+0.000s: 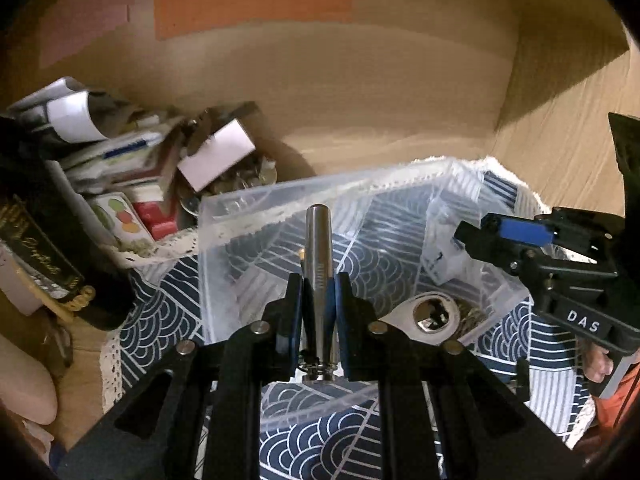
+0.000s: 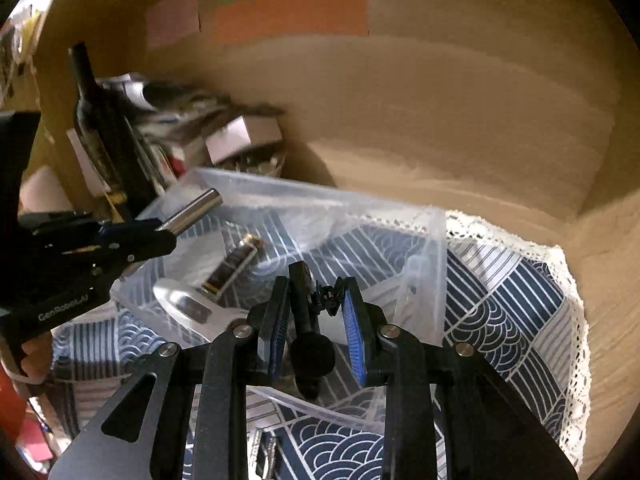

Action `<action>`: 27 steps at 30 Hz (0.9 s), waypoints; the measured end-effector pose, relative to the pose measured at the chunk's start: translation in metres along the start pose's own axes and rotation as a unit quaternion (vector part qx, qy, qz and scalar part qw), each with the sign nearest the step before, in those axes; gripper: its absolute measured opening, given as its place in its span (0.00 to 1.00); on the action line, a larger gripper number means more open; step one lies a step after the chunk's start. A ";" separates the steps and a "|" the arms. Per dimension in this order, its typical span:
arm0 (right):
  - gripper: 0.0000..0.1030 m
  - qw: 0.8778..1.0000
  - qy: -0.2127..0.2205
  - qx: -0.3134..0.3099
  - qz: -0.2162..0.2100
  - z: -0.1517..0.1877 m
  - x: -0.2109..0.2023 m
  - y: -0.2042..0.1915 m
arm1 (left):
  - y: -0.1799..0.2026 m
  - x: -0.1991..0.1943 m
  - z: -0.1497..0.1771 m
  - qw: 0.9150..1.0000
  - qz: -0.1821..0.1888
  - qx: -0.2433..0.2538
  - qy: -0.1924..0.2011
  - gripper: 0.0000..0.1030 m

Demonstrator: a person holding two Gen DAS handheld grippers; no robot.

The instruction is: Organize rigid objects

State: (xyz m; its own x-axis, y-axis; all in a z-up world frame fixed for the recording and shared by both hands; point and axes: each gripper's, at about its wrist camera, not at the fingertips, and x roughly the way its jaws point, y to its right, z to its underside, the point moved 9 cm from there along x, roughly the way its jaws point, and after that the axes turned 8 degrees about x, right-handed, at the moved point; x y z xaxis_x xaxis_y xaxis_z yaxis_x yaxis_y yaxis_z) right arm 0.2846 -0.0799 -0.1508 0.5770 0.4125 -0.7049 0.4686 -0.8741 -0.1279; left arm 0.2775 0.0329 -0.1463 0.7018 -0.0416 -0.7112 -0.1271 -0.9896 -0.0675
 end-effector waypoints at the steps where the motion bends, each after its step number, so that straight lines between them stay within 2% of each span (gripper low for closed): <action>1: 0.23 1.000 -0.002 0.002 0.001 0.002 0.003 0.001 | 0.001 0.003 0.001 1.000 0.002 0.000 -0.003 0.14; 9: 0.23 1.000 -0.015 0.001 0.012 0.008 0.013 0.001 | 0.004 0.016 0.005 1.000 0.012 -0.005 -0.021 0.14; 10: 0.25 1.000 -0.017 0.000 0.015 0.008 0.013 0.001 | 0.004 0.014 0.005 1.000 0.012 -0.006 -0.019 0.14; 12: 0.35 1.000 -0.017 0.000 0.016 0.008 0.011 0.002 | 0.004 0.010 0.004 1.000 0.013 -0.008 -0.018 0.18; 13: 0.42 1.000 -0.013 0.000 0.016 0.008 0.007 0.002 | 0.005 0.007 0.004 1.000 0.013 -0.009 -0.015 0.22; 14: 0.45 1.000 -0.004 -0.001 0.018 0.007 0.001 0.002 | 0.005 0.004 0.003 1.000 0.011 -0.009 -0.012 0.25; 17: 0.46 0.999 0.018 -0.010 0.028 0.005 -0.017 0.001 | 0.007 -0.013 0.001 1.000 0.000 -0.002 0.005 0.40; 19: 0.49 0.999 0.028 -0.015 0.034 0.005 -0.028 0.002 | 0.010 -0.026 -0.001 1.000 -0.006 0.002 0.020 0.54; 25: 0.58 0.998 0.041 -0.016 0.037 0.017 -0.057 0.007 | 0.019 -0.055 0.004 0.999 -0.015 0.012 0.044 0.81; 27: 0.58 0.999 0.036 -0.012 0.036 0.027 -0.061 0.008 | 0.023 -0.060 0.010 0.999 -0.014 0.015 0.044 0.85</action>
State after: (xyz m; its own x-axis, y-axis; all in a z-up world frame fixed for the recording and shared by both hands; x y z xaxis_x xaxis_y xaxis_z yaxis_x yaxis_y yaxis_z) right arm 0.2353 -0.1194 -0.1271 0.6567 0.3667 -0.6590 0.4393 -0.8963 -0.0609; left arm 0.2255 0.0140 -0.1119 0.7639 -0.0264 -0.6448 -0.1260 -0.9860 -0.1089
